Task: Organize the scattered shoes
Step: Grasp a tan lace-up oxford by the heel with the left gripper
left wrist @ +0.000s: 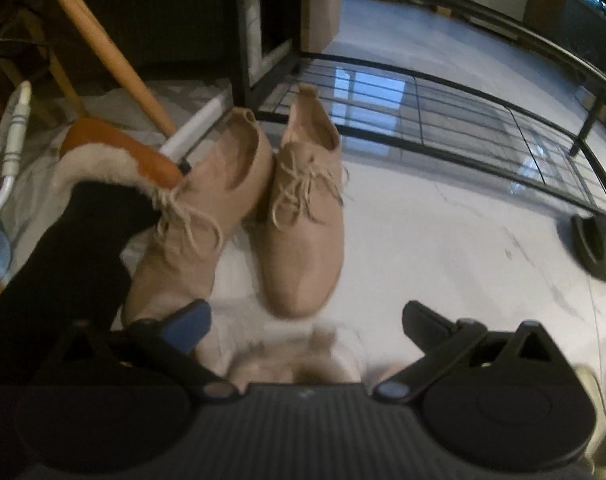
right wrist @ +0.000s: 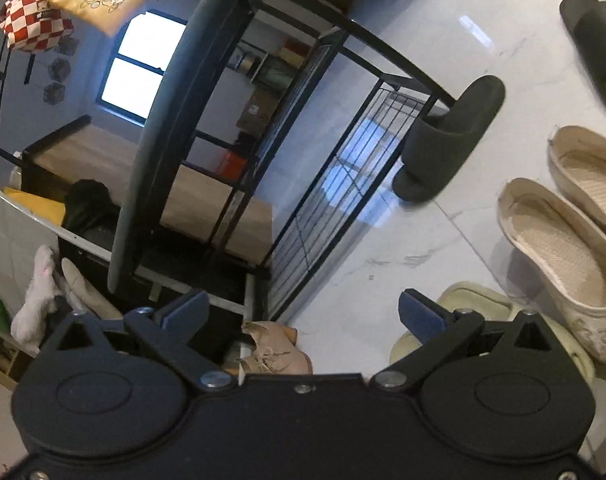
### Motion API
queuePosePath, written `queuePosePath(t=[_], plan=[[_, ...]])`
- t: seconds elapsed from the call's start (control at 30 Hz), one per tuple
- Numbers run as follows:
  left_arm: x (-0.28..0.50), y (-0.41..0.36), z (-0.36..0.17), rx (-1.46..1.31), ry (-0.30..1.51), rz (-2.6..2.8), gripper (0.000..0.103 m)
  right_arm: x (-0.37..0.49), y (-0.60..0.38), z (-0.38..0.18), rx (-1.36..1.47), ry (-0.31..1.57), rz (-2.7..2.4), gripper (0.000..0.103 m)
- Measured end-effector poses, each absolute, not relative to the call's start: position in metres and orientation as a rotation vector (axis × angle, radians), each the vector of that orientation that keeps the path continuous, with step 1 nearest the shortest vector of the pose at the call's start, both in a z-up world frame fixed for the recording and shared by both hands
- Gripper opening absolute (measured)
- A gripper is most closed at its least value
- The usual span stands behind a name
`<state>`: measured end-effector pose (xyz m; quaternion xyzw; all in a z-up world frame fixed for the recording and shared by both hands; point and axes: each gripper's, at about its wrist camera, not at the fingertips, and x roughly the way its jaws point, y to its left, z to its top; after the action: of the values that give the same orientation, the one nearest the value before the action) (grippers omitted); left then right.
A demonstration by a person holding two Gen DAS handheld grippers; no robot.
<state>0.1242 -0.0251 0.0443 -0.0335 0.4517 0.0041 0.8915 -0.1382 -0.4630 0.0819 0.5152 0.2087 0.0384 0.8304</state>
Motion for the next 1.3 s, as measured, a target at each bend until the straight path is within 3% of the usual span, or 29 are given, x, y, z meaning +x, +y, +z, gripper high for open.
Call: queuePosePath(t=[0.13,0.23,0.4,0.63,0.7,0.8,1.03,1.3], plan=[[0.162,0.006,0.041,-0.179,0.969,-0.052,0.101,-0.123,-0.461,0.071,1.118,0.477,0.078,0.103],[0.189,0.028,0.037,-0.087,0.968,-0.053,0.079,-0.108,-0.456,0.066,1.137,0.499,0.092,0.103],[0.220,0.050,0.014,0.120,0.997,0.016,0.080,-0.093,-0.445,0.061,1.135,0.553,0.109,0.103],[0.241,0.039,-0.048,0.356,1.179,-0.039,0.082,-0.085,-0.439,0.052,1.131,0.599,0.081,0.103],[0.244,0.041,-0.061,0.352,1.219,-0.026,0.078,-0.085,-0.438,0.051,1.132,0.604,0.073,0.103],[0.244,0.044,-0.061,0.294,1.194,-0.003,0.066,-0.084,-0.437,0.048,1.136,0.613,0.066,0.103],[0.238,0.052,-0.021,0.120,1.157,0.014,0.051,-0.084,-0.434,0.049,1.137,0.611,0.078,0.103],[0.212,0.014,0.079,0.112,0.957,0.029,0.049,-0.095,-0.442,0.053,1.182,0.547,0.115,0.103]])
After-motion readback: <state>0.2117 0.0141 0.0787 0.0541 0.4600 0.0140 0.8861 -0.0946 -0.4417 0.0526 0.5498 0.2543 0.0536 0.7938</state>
